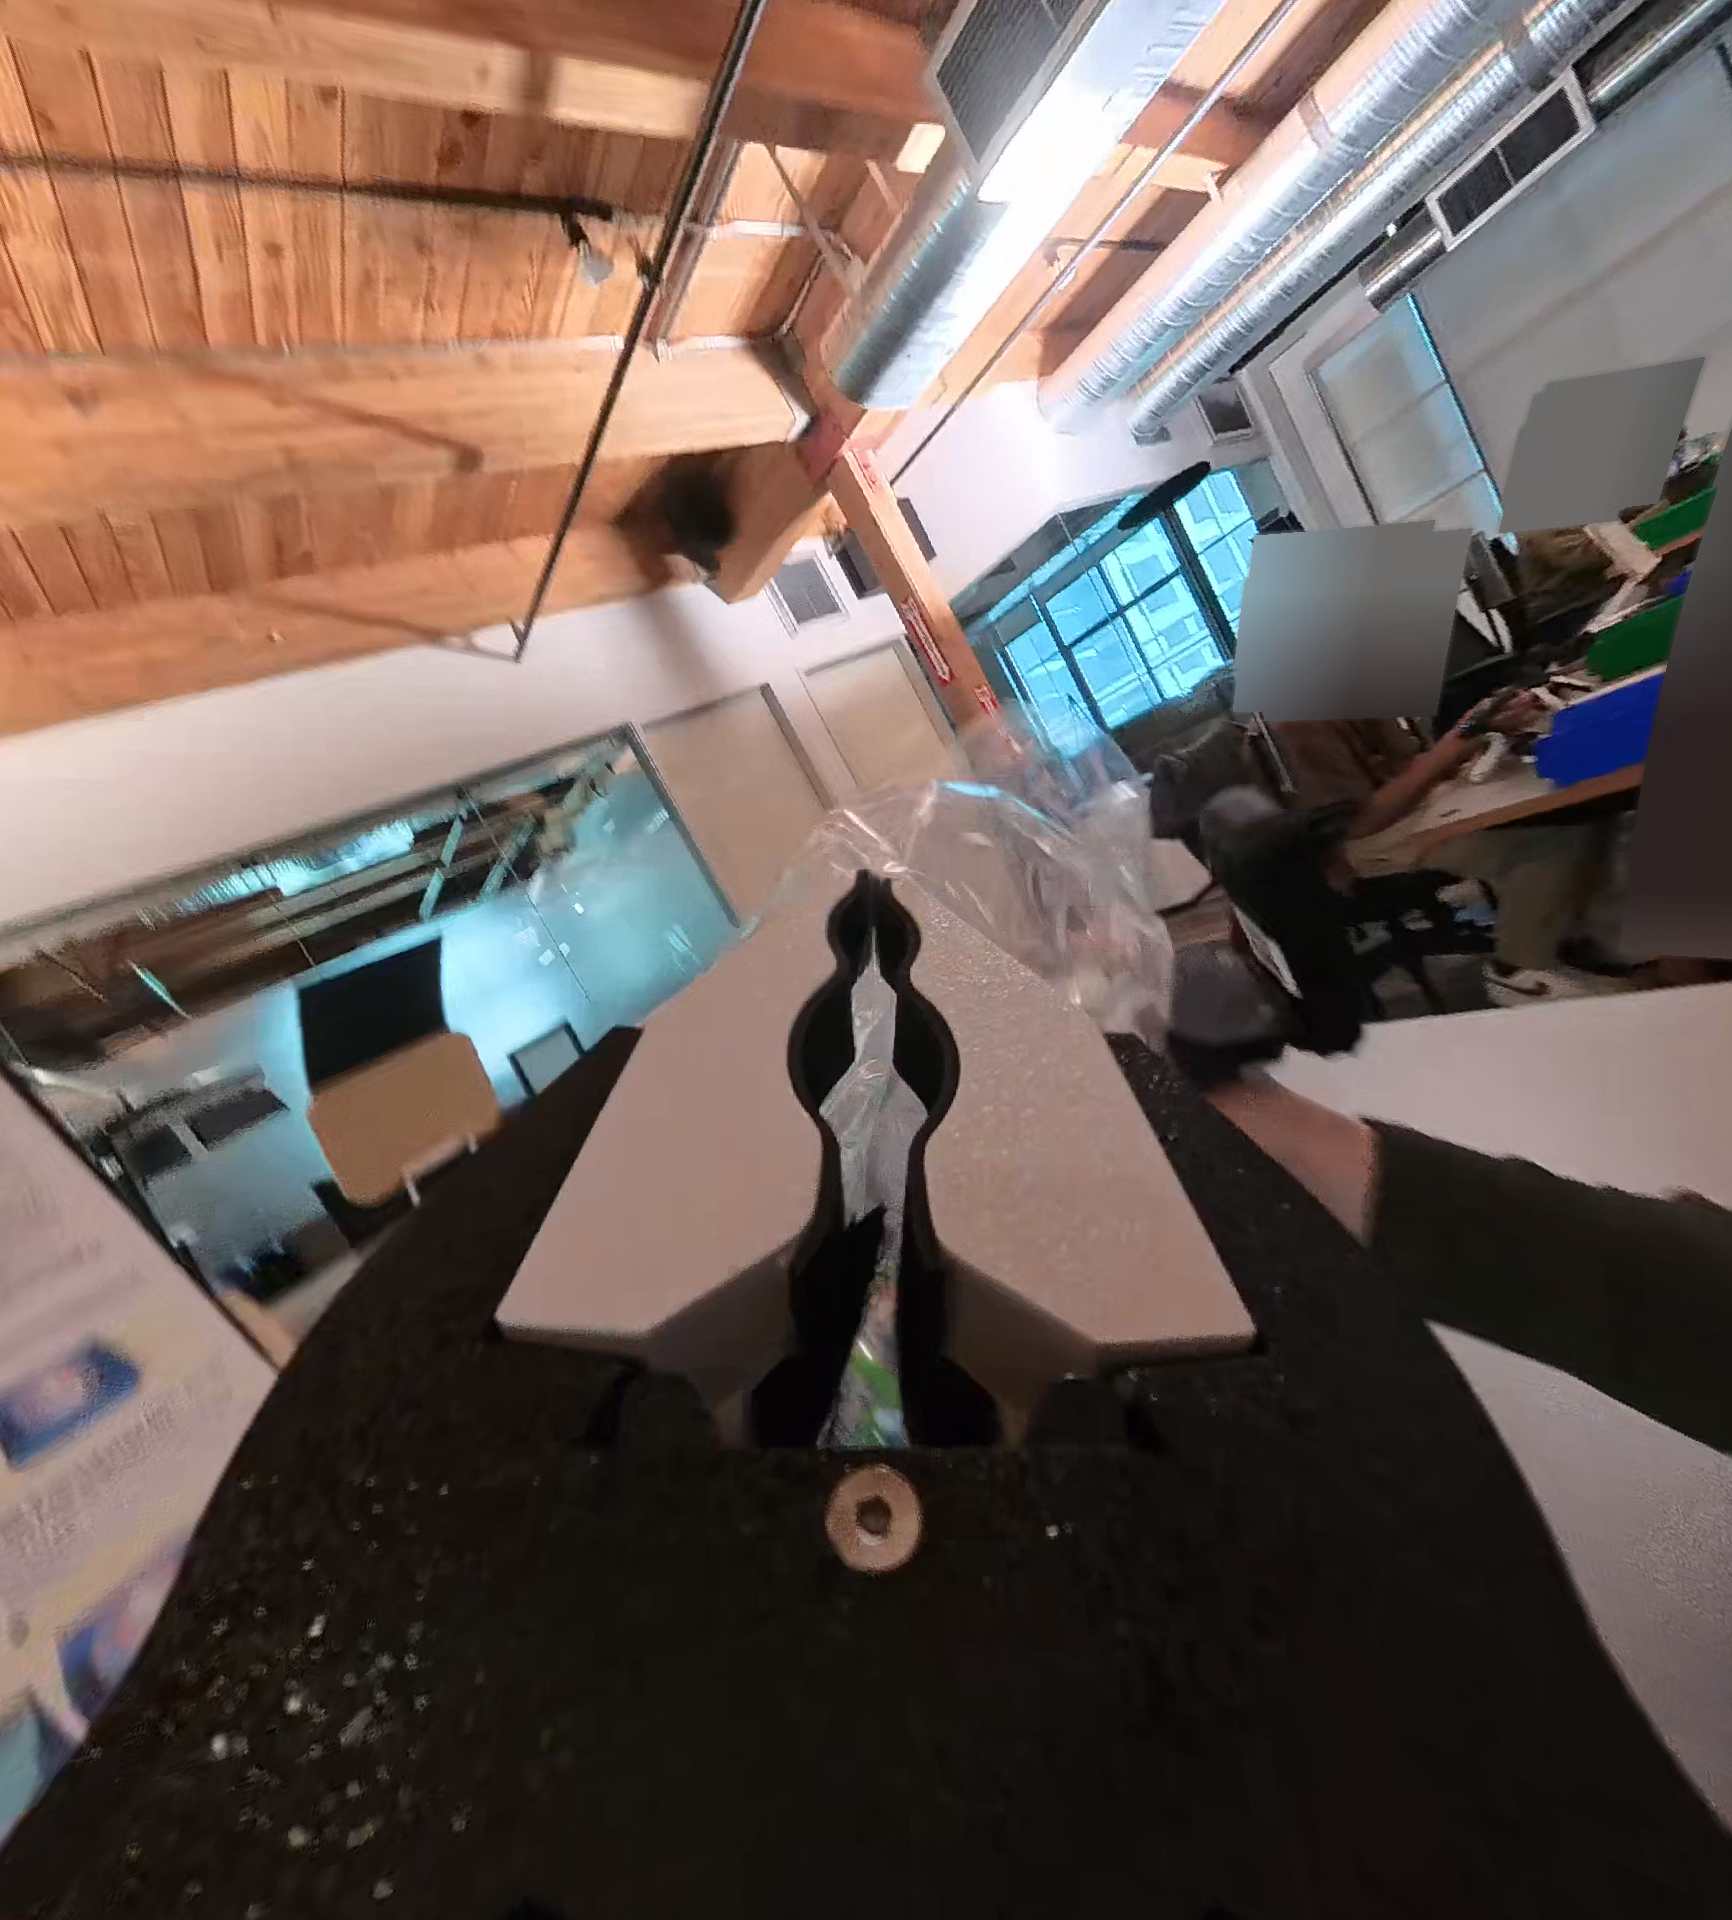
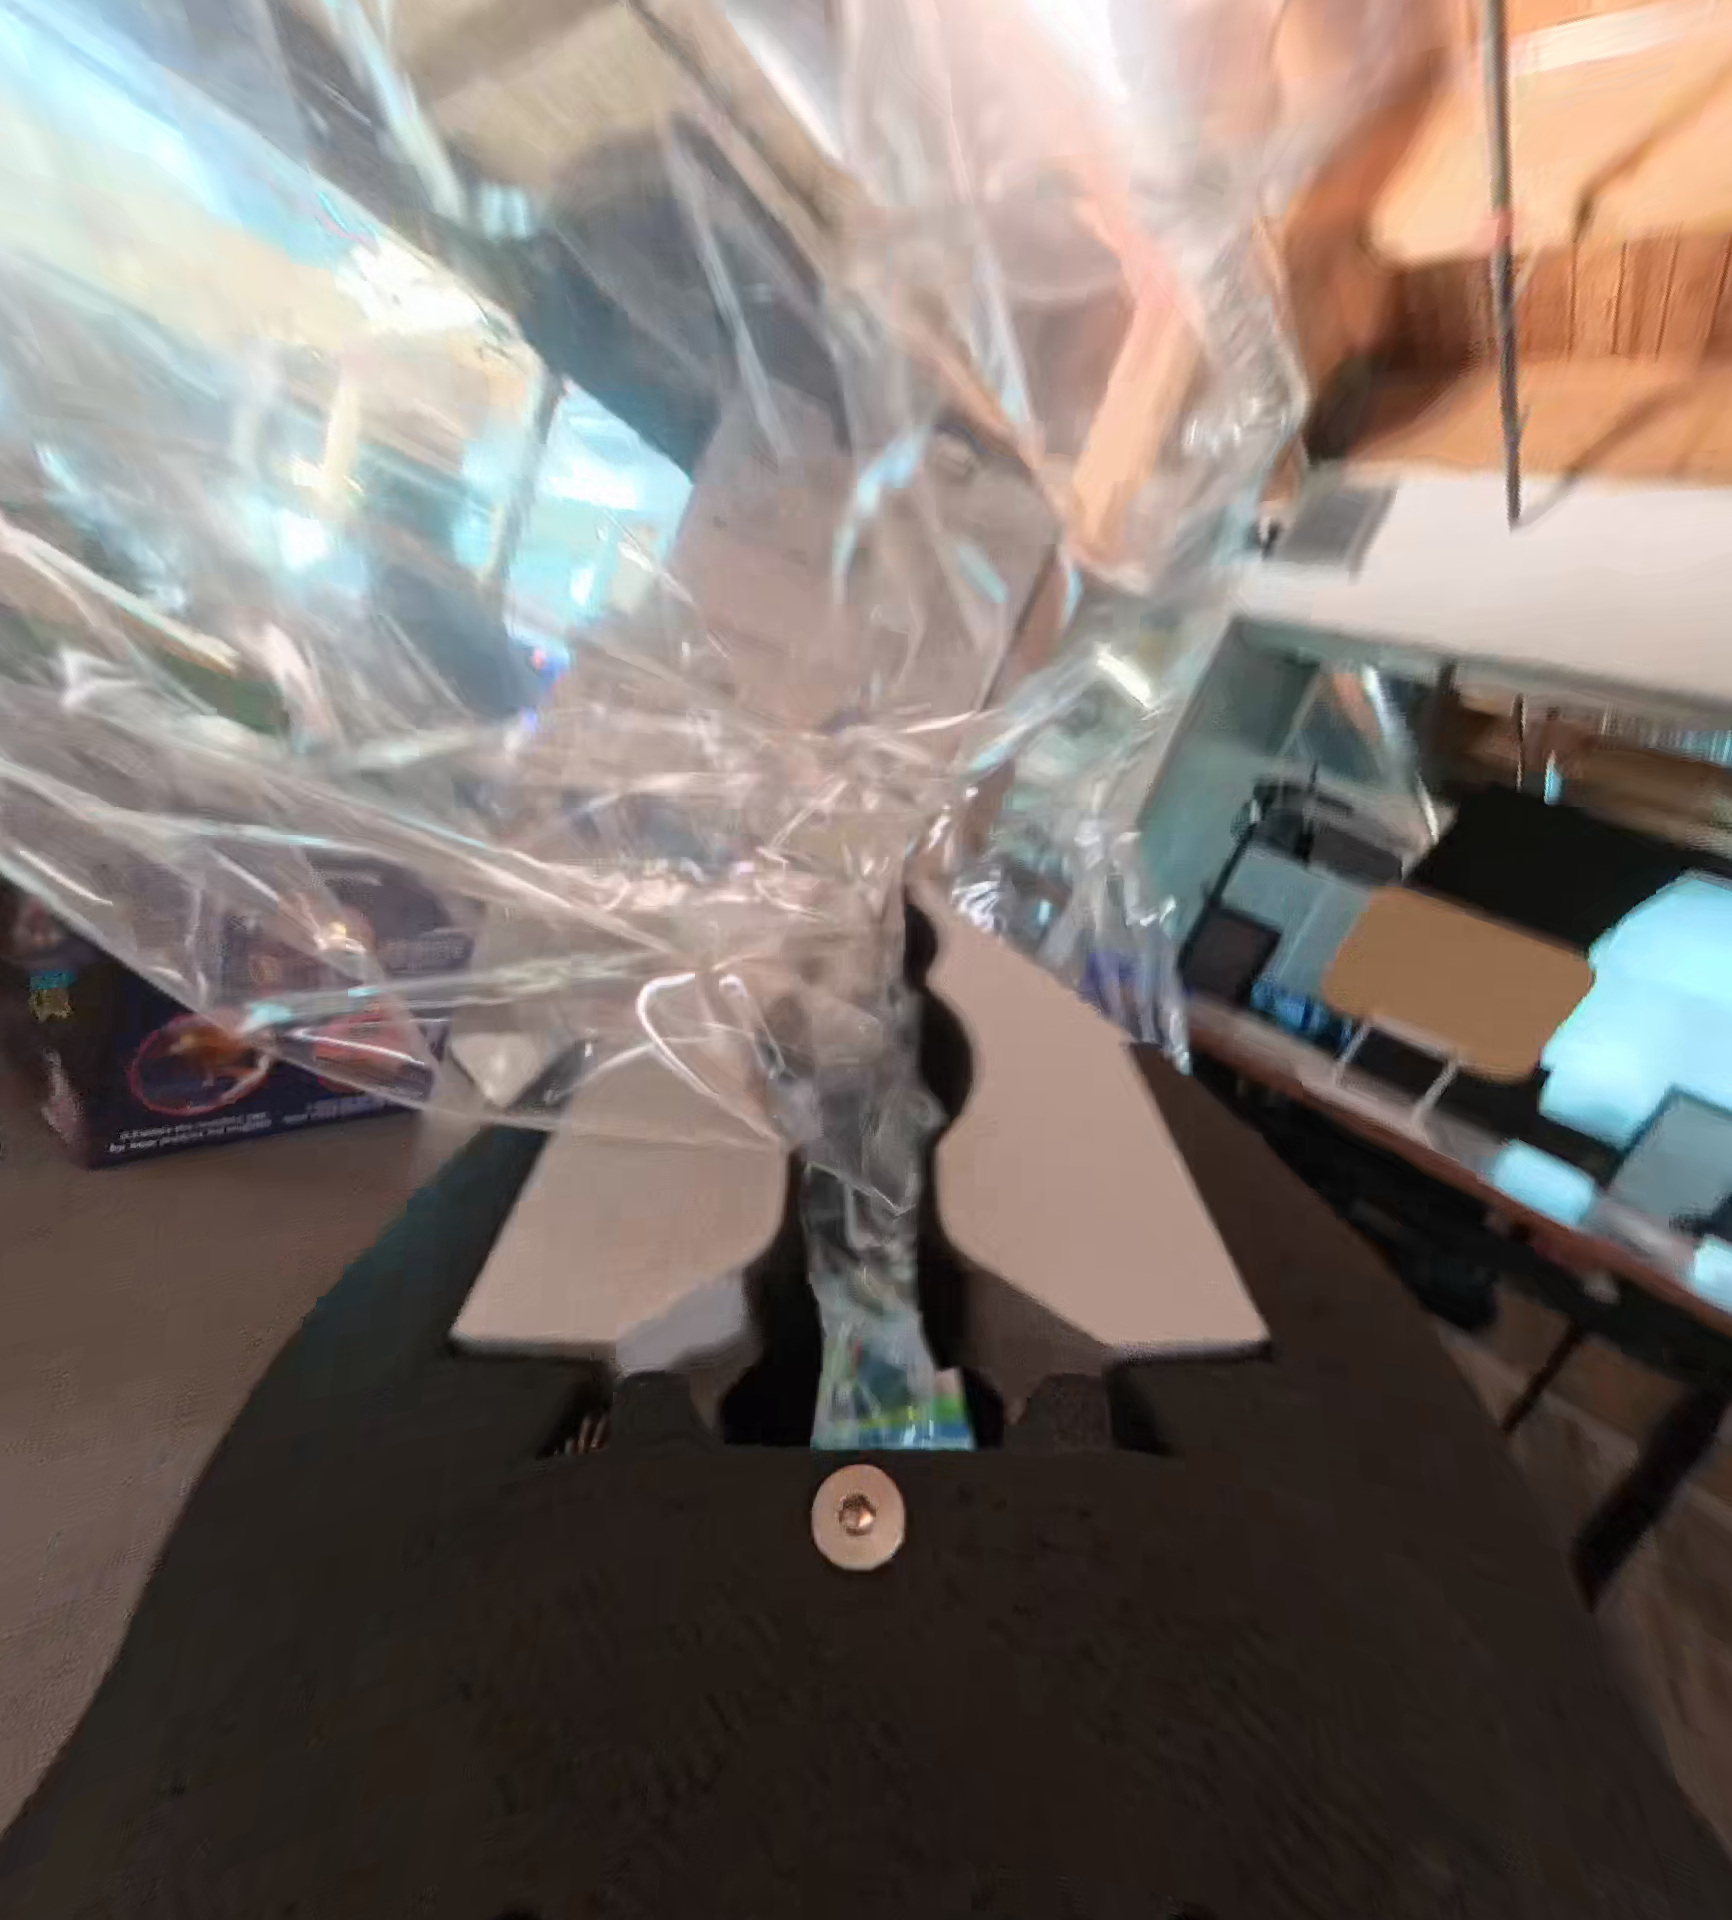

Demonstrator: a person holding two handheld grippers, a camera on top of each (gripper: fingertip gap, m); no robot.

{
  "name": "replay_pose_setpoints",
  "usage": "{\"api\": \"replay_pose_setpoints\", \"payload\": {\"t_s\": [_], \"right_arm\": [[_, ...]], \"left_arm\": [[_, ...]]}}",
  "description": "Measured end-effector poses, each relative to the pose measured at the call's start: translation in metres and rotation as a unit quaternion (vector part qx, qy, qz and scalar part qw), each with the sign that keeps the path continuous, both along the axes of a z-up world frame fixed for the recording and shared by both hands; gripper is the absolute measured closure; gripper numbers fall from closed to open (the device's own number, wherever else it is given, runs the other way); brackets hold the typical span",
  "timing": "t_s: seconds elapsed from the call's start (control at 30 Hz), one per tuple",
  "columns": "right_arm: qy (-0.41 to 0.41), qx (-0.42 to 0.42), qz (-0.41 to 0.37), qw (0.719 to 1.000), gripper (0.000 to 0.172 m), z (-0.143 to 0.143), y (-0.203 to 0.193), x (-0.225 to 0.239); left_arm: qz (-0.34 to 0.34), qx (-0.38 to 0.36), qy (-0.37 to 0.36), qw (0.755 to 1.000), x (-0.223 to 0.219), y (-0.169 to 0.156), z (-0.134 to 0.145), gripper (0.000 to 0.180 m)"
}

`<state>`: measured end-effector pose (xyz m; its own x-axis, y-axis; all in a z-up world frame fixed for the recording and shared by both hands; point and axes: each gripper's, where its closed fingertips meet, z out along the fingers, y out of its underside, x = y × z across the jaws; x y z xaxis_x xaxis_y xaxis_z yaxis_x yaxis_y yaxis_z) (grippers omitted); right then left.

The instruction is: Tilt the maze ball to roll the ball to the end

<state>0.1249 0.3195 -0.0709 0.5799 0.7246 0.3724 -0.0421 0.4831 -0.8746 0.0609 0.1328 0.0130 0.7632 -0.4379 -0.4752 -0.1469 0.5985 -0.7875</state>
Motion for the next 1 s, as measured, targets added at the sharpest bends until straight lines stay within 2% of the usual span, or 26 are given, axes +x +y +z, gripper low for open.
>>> {"api": "replay_pose_setpoints", "payload": {"t_s": [0.03,0.2,0.27,0.3,0.43,0.5,0.57,0.63,0.7,0.8,0.83,0.87,0.9,0.93,0.97,1.0], "right_arm": [[0.009,0.027,0.012,1.0,0.172,0.005,-0.012,-0.001],[-0.015,0.05,0.103,0.993,0.172,0.017,-0.068,-0.014],[-0.027,0.069,0.109,0.991,0.172,0.021,-0.088,-0.019],[-0.035,0.084,0.095,0.991,0.172,0.023,-0.095,-0.021],[-0.075,0.149,0.03,0.986,0.172,0.027,-0.111,-0.025],[-0.129,0.201,0.069,0.968,0.172,0.014,-0.135,-0.04],[-0.201,0.262,0.145,0.933,0.172,-0.013,-0.171,-0.06],[-0.253,0.273,0.253,0.893,0.172,-0.043,-0.213,-0.077],[-0.274,0.243,0.354,0.86,0.172,-0.062,-0.247,-0.085],[-0.276,0.214,0.446,0.824,0.172,-0.075,-0.278,-0.09],[-0.276,0.209,0.465,0.814,0.172,-0.078,-0.286,-0.092],[-0.278,0.207,0.476,0.808,0.172,-0.081,-0.291,-0.095],[-0.282,0.205,0.481,0.804,0.172,-0.085,-0.295,-0.099],[-0.289,0.204,0.48,0.803,0.172,-0.089,-0.296,-0.102],[-0.293,0.203,0.474,0.805,0.172,-0.091,-0.296,-0.105],[-0.292,0.202,0.465,0.811,0.172,-0.09,-0.294,-0.108]], "left_arm": [[0.001,-0.021,-0.011,1.0,-0.011,-0.009,-0.019,0.18],[0.013,-0.127,-0.057,0.99,-0.046,-0.031,-0.147,0.18],[0.02,-0.143,-0.101,0.984,-0.06,-0.038,-0.179,0.18],[0.026,-0.142,-0.13,0.981,-0.07,-0.043,-0.186,0.167],[0.033,-0.178,-0.22,0.959,-0.108,-0.052,-0.2,0.059],[0.033,-0.167,-0.226,0.959,-0.113,-0.055,-0.189,0.036],[0.037,-0.151,-0.178,0.972,-0.097,-0.056,-0.176,0.022],[0.044,-0.142,-0.114,0.982,-0.069,-0.052,-0.168,0.021],[0.022,-0.148,-0.049,0.987,-0.032,-0.051,-0.171,0.021],[-0.014,-0.175,-0.021,0.984,0.005,-0.045,-0.179,0.022],[-0.002,-0.182,-0.017,0.983,0.008,-0.039,-0.184,0.022],[0.013,-0.19,-0.01,0.982,0.009,-0.033,-0.189,0.03],[0.025,-0.192,-0.001,0.981,0.008,-0.03,-0.194,0.045],[0.032,-0.184,-0.001,0.982,0.005,-0.028,-0.195,0.076],[0.026,-0.172,-0.002,0.985,0.005,-0.031,-0.194,0.115],[0.021,-0.164,-0.004,0.986,0.004,-0.033,-0.194,0.138]]}}
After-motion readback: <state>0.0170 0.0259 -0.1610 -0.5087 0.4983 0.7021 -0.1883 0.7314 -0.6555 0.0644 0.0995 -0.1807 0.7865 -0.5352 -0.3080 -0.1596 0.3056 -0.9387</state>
